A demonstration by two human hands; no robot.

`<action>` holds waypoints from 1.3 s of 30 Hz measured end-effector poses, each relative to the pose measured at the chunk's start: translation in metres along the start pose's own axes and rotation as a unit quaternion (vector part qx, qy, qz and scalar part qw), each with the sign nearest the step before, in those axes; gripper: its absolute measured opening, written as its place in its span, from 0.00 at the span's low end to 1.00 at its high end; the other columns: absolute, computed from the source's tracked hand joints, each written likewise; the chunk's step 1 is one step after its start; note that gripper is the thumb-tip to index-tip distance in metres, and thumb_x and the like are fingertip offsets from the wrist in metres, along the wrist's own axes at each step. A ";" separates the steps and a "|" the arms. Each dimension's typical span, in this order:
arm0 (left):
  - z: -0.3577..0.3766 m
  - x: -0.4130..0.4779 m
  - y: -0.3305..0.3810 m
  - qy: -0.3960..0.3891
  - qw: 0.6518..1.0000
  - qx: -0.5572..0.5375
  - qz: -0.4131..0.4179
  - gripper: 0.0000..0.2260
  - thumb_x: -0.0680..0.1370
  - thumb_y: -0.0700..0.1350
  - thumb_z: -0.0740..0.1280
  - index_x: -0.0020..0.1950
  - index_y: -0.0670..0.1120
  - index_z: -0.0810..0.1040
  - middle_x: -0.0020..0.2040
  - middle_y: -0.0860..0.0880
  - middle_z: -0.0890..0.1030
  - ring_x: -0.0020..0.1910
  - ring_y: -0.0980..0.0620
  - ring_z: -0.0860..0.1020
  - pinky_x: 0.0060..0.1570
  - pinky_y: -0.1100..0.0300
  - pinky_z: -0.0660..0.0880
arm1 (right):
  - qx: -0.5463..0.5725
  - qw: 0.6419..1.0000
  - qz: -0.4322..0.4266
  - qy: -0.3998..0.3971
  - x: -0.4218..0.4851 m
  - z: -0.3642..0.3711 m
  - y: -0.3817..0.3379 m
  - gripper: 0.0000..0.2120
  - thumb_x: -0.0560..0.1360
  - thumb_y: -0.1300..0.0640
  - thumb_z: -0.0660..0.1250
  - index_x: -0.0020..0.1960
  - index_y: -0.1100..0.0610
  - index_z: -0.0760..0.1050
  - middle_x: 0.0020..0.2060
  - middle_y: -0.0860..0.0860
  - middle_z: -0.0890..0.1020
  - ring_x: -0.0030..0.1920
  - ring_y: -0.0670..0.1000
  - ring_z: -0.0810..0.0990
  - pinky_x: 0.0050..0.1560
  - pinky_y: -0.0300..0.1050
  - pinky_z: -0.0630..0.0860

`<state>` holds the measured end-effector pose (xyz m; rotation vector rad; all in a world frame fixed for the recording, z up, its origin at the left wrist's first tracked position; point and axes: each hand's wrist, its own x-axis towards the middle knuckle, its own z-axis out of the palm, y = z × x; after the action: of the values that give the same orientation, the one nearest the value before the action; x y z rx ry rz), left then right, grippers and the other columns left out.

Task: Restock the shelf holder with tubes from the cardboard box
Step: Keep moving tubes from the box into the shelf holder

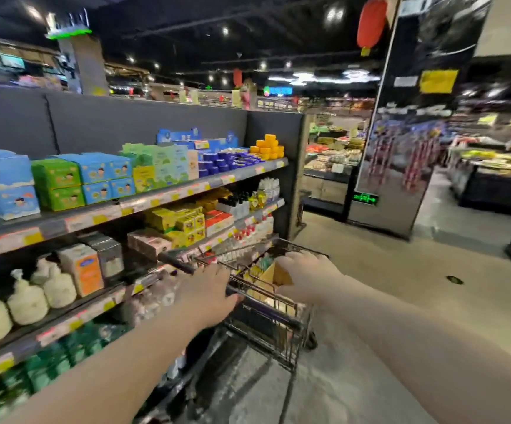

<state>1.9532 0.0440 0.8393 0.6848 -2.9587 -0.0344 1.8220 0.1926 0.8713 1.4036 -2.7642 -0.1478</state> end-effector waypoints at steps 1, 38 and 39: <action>0.002 0.004 0.016 -0.005 1.000 0.003 0.015 0.25 0.78 0.61 0.56 0.70 0.49 0.63 0.69 0.49 0.67 0.68 0.46 0.66 0.61 0.49 0.69 | 0.004 1.000 0.015 0.000 -0.010 0.003 0.014 0.31 0.75 0.40 0.61 0.74 0.48 0.57 0.73 0.51 0.64 0.72 0.56 0.62 0.70 0.59 0.62; 0.198 0.380 0.193 -0.171 0.984 -0.049 0.014 0.24 0.78 0.58 0.58 0.70 0.49 0.64 0.67 0.47 0.70 0.67 0.45 0.68 0.65 0.48 0.66 | 0.005 0.988 0.031 -0.149 0.236 0.153 0.337 0.32 0.76 0.42 0.62 0.76 0.48 0.55 0.75 0.50 0.61 0.76 0.56 0.55 0.73 0.59 0.56; 0.202 0.387 0.196 -0.180 0.982 -0.053 -0.006 0.24 0.78 0.58 0.58 0.70 0.49 0.64 0.68 0.47 0.69 0.67 0.45 0.67 0.65 0.48 0.66 | 0.006 0.988 0.015 -0.151 0.246 0.158 0.347 0.32 0.76 0.42 0.62 0.76 0.48 0.55 0.75 0.50 0.61 0.76 0.56 0.56 0.73 0.59 0.56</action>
<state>1.5007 0.0500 0.6847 0.7514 -3.2622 -0.3514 1.3861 0.2081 0.7470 1.4518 -3.0259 -0.3737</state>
